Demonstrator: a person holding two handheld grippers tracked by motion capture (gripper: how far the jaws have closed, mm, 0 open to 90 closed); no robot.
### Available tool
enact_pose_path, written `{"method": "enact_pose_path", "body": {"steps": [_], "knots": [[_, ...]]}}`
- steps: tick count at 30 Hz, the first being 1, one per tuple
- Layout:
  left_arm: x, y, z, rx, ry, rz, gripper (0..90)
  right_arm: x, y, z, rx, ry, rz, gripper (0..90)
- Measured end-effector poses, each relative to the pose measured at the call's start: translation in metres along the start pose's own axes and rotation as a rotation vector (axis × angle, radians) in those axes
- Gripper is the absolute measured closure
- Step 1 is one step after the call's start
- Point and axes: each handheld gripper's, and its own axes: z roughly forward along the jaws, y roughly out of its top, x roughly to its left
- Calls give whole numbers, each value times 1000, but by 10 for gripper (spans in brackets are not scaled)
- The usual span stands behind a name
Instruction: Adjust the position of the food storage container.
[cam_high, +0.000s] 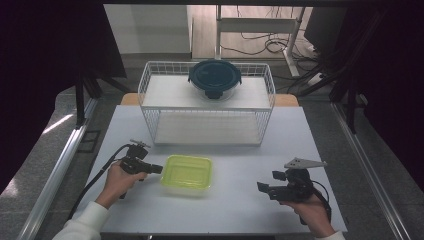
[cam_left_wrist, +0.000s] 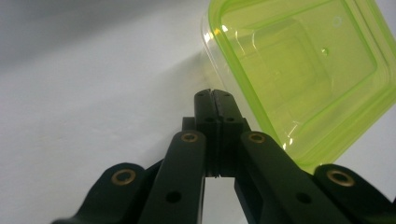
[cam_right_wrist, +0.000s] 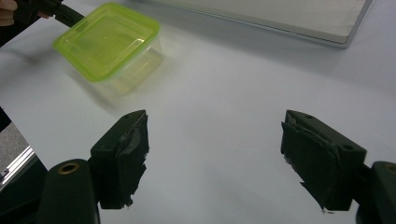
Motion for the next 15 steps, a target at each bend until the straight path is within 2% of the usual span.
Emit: {"method": "enact_pose_path", "body": {"steps": [1, 4, 8, 10, 13, 15], "knots": [[-2, 0, 1, 0, -3, 2, 900, 0, 0, 0, 0, 0, 0, 233], [-5, 1, 4, 1, -48, -1, 900, 0, 0, 0, 3, 1, 1, 233], [-12, 3, 8, 8, -42, 15, 900, 0, 0, 1, 4, 0, 0, 233], [-15, 4, 10, 8, -69, 11, 900, 0, 0, 1, 4, 0, -3, 233], [-19, 4, 13, 16, -72, 21, 900, 0, 0, 1, 5, 0, -2, 233], [-21, 5, 16, 13, -112, 11, 900, 0, 0, 1, 4, 0, -2, 233]]}}
